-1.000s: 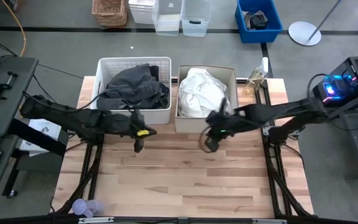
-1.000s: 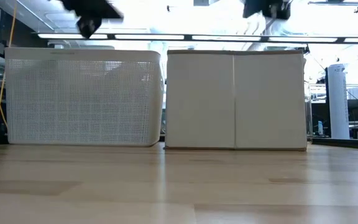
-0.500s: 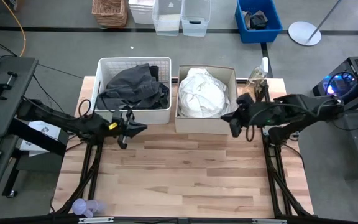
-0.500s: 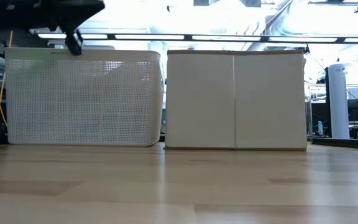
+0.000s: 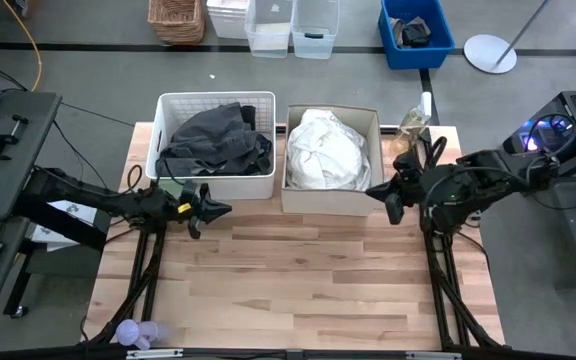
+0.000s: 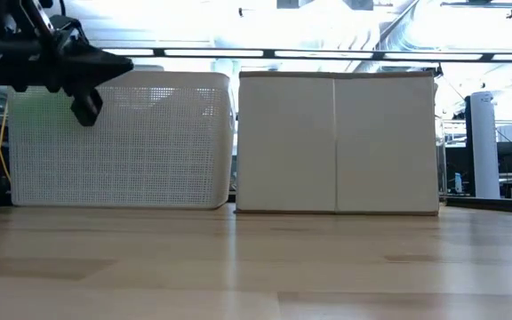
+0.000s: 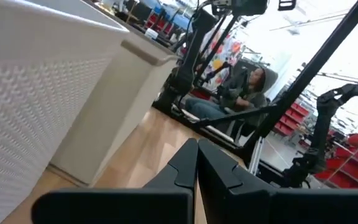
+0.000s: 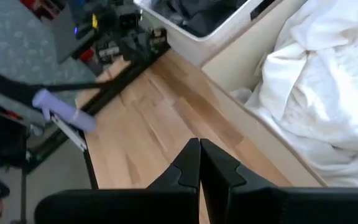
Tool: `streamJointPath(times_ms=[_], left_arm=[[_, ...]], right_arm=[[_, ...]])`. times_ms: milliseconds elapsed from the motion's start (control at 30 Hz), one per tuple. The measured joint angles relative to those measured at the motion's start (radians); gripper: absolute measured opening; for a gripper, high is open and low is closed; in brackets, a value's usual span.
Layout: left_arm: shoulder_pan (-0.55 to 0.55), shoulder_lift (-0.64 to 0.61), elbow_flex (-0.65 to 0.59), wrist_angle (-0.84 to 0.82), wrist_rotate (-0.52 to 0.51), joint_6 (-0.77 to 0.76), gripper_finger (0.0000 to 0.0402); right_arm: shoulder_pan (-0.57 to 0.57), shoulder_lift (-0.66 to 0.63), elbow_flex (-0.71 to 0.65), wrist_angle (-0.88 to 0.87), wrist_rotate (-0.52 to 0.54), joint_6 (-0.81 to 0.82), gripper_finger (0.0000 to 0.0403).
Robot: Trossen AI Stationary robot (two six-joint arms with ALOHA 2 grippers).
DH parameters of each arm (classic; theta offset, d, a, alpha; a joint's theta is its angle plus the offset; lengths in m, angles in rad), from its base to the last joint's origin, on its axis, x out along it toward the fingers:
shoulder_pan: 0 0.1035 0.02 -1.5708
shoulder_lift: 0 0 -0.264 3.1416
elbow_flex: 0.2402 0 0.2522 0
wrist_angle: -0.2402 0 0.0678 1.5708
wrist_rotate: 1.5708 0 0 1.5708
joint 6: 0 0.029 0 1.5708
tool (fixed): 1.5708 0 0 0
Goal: Sort clothes
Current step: Return to Home PositIon
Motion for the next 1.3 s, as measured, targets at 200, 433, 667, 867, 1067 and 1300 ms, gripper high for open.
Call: streamJointPath(times_ms=[200,433,667,867,1067,1300], left_arm=[[0.000,0.001,0.000,-0.047,-0.002,0.043,0.0000],[0.000,0.002,0.000,-0.085,-0.002,0.088,0.0000],[0.000,0.002,0.000,-0.085,-0.004,0.088,0.0000],[0.000,0.002,0.000,-0.085,-0.005,0.089,0.0000],[0.000,0.002,0.000,-0.085,-0.005,0.089,0.0000],[0.000,0.002,0.000,-0.085,-0.005,0.089,0.0000]], right_arm=[[0.064,-0.048,-0.031,-0.089,0.000,-0.010,0.0000],[0.168,-0.255,-0.265,0.000,-0.006,-0.044,0.0000],[0.148,-0.499,-0.672,0.594,-0.059,-0.360,0.0000],[-0.024,-0.563,-0.996,1.069,-0.215,-0.461,0.0000],[-0.174,-0.598,-1.161,1.245,-0.369,-0.498,0.0000],[-0.250,-0.671,-1.233,1.266,-0.451,-0.583,0.0000]])
